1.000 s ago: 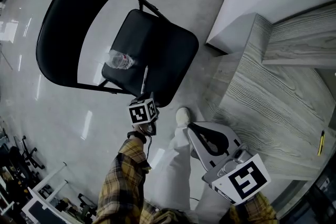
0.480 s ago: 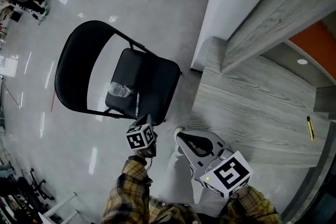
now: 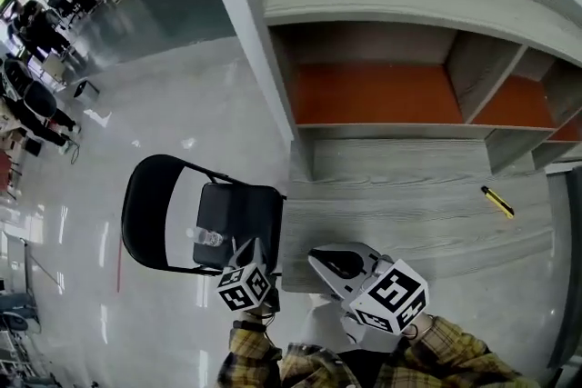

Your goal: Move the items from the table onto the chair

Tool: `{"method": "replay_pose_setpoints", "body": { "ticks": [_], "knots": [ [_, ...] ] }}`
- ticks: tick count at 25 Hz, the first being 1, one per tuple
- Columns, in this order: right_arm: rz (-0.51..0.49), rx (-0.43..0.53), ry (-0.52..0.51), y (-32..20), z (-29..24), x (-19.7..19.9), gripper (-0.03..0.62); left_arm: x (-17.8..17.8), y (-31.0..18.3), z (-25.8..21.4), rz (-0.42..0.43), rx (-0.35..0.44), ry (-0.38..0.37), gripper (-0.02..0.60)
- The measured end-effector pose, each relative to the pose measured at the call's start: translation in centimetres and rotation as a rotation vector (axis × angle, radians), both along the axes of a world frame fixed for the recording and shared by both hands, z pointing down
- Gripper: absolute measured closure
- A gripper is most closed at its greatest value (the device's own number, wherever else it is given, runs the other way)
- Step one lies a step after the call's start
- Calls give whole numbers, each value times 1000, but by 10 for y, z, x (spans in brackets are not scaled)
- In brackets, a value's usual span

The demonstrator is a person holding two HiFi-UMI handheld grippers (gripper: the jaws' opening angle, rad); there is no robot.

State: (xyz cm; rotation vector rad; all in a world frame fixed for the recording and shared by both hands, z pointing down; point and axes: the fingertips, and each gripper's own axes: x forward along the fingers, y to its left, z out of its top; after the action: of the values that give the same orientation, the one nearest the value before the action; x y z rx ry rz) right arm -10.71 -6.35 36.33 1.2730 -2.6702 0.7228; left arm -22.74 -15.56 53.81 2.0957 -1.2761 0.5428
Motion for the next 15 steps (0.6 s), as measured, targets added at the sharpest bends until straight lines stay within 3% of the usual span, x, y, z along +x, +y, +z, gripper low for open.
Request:
{"method": "replay_pose_setpoints", "body": {
  "ticks": [4,7,11,15],
  "knots": [
    [29,28,21,26,-22,67,577,87,21,-74,83,78,89,577],
    [64,62,45,52,-37,122,577,155,57,-115,180,135,107,577],
    [157,117,60,84,-58,208,577,254,99,-159,330,214,128,577],
    [262,100,71,126,-57,285,577,338,150,-183,425,238,189,577]
  ]
}}
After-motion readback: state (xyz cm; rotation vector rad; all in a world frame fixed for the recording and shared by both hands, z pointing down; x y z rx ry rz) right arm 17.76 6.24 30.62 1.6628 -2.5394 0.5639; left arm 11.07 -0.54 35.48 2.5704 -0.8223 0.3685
